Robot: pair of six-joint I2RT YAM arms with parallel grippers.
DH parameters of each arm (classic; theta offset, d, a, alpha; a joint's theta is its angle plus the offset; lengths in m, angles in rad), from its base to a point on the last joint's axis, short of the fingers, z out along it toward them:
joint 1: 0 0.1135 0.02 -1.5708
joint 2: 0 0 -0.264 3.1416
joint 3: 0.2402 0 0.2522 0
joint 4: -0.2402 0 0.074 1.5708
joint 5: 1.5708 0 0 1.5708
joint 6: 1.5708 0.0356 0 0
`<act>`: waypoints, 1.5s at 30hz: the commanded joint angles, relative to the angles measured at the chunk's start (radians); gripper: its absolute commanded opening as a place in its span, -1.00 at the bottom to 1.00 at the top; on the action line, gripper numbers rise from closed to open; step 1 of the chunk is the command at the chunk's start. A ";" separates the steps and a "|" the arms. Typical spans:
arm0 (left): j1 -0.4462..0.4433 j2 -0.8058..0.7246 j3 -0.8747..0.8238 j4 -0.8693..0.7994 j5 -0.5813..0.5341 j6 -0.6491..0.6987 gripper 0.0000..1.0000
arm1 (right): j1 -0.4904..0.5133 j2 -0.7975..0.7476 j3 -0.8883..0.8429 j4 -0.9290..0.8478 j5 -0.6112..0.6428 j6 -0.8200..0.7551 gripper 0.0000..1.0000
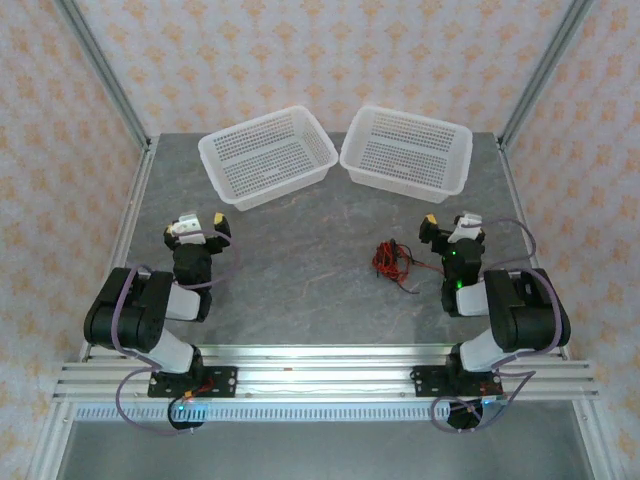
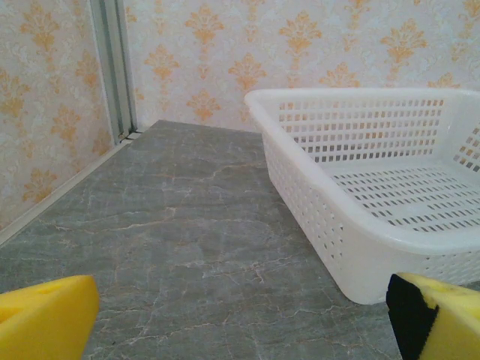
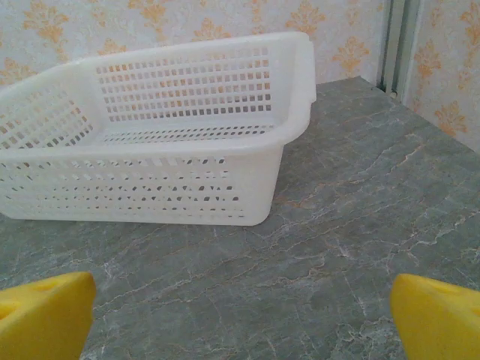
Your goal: Untangle the cables
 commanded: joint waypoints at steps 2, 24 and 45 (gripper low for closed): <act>0.010 0.003 0.013 -0.003 0.020 0.007 0.99 | 0.005 0.002 0.006 0.025 0.024 0.003 0.99; 0.010 0.003 0.014 -0.005 0.021 0.006 0.99 | 0.003 0.002 0.009 0.022 0.022 0.003 0.99; -0.003 -0.312 0.153 -0.451 -0.120 -0.077 0.96 | 0.035 -0.213 0.291 -0.702 0.054 0.128 0.68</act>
